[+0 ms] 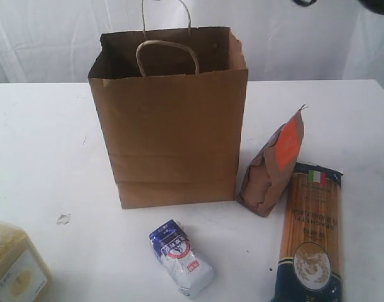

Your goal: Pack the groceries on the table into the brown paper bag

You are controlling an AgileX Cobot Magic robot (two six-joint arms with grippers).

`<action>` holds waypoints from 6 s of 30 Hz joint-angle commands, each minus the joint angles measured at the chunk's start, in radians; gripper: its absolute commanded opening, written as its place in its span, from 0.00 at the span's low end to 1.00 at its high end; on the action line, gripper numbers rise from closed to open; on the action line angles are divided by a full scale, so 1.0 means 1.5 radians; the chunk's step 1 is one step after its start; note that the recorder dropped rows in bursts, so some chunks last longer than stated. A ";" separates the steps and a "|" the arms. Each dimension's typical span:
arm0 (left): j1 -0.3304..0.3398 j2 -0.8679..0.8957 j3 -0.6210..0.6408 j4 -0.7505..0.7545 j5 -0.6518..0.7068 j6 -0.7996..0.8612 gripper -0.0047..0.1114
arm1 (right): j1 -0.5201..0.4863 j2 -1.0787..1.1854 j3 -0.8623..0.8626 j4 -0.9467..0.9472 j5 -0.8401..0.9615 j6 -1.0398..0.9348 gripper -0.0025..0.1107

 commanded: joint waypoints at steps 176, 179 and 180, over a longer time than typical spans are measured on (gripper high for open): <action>-0.006 -0.009 0.003 -0.003 0.000 -0.004 0.04 | -0.242 0.245 -0.415 0.012 0.516 0.454 0.02; -0.006 -0.009 0.003 -0.003 0.000 -0.004 0.04 | -0.244 0.226 -0.415 -0.091 0.536 0.465 0.02; -0.006 -0.009 0.003 -0.003 0.000 -0.004 0.04 | -0.245 0.216 -0.415 -0.160 0.551 0.485 0.02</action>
